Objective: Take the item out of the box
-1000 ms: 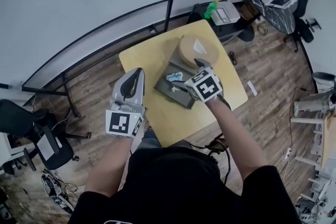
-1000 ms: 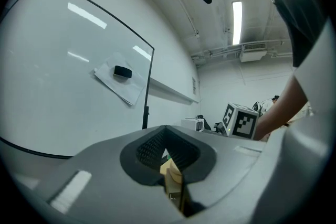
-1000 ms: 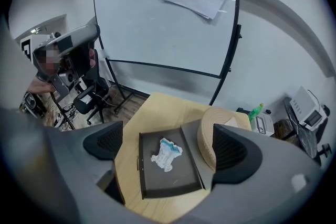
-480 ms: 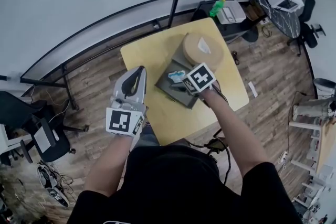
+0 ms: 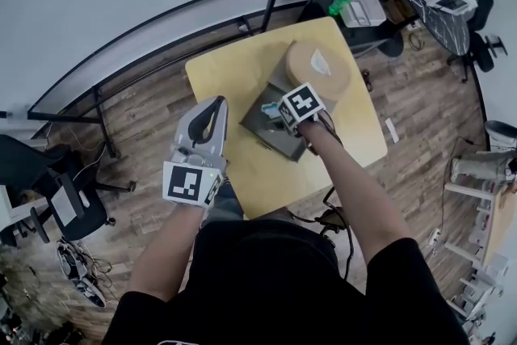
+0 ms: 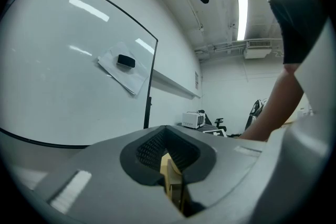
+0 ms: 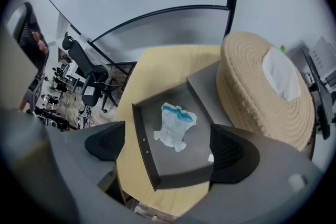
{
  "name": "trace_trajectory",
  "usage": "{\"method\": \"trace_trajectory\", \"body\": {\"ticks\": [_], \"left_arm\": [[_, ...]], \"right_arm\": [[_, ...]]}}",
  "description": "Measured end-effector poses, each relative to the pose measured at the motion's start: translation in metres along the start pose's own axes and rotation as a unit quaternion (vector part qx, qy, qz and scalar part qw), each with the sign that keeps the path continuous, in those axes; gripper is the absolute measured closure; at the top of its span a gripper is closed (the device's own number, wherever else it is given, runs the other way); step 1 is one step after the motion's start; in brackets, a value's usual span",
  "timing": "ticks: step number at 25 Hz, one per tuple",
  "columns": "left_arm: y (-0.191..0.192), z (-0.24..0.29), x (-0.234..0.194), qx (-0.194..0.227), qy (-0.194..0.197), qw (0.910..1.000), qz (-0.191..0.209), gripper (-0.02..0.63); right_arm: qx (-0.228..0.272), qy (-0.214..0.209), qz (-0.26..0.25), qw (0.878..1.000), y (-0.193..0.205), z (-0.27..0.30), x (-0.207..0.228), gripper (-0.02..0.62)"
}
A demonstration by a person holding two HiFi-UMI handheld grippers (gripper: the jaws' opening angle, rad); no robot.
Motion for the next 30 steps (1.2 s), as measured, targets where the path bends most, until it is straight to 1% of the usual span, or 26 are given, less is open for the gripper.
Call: {"method": "trace_trajectory", "body": {"ticks": [3, 6, 10, 13, 15, 17, 18, 23, 24, 25, 27, 30], "left_arm": [[0.006, -0.001, -0.001, -0.007, -0.002, 1.0, -0.003, 0.607], [0.012, -0.003, -0.001, -0.013, -0.003, 0.9999, -0.005, 0.606], [0.019, -0.005, 0.0, -0.026, -0.003, 0.9996, -0.007, 0.606], [0.025, -0.007, 0.001, -0.037, -0.002, 0.9993, -0.009, 0.606], [0.032, -0.012, 0.001, -0.054, -0.001, 0.9984, -0.018, 0.606], [0.037, -0.015, 0.002, -0.062, -0.001, 0.9978, -0.022, 0.606], [0.039, -0.017, 0.003, -0.065, 0.0, 0.9976, -0.023, 0.606], [0.043, -0.022, 0.006, -0.069, 0.002, 0.9974, -0.023, 0.606], [0.043, -0.023, 0.007, -0.069, 0.002, 0.9973, -0.024, 0.606], [0.043, -0.024, 0.007, -0.069, 0.002, 0.9973, -0.025, 0.606], [0.042, -0.026, 0.006, -0.07, 0.0, 0.9972, -0.026, 0.606], [0.042, -0.03, 0.004, -0.07, -0.001, 0.9972, -0.025, 0.606]], "right_arm": [[-0.023, 0.004, 0.01, 1.0, 0.008, 0.019, 0.006, 0.094], [-0.034, -0.002, 0.02, 0.999, 0.011, 0.034, 0.009, 0.119], [-0.062, -0.006, 0.021, 0.998, 0.016, 0.053, 0.011, 0.134], [-0.077, -0.001, 0.025, 0.997, 0.017, 0.063, 0.014, 0.165], [-0.08, 0.003, 0.019, 0.997, 0.016, 0.067, 0.014, 0.213], [-0.086, 0.003, 0.01, 0.996, 0.016, 0.07, 0.012, 0.275], [-0.088, 0.005, 0.004, 0.996, 0.017, 0.071, 0.011, 0.317], [-0.1, 0.014, -0.03, 0.994, 0.023, 0.077, 0.008, 0.451], [-0.101, 0.015, -0.036, 0.994, 0.024, 0.077, 0.007, 0.493], [-0.1, 0.017, -0.041, 0.994, 0.025, 0.078, 0.006, 0.518], [-0.099, 0.018, -0.045, 0.994, 0.026, 0.079, 0.004, 0.539], [-0.097, 0.022, -0.059, 0.993, 0.025, 0.079, 0.002, 0.546]]}}
Point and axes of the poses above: the fingertips, and each gripper's own axes: z forward along the fingers, x to its right, y out of its underside, the point moved 1 cm from there along -z, backward along the fingers, and after that the axes turned 9 degrees about y, right-handed, at the moved point
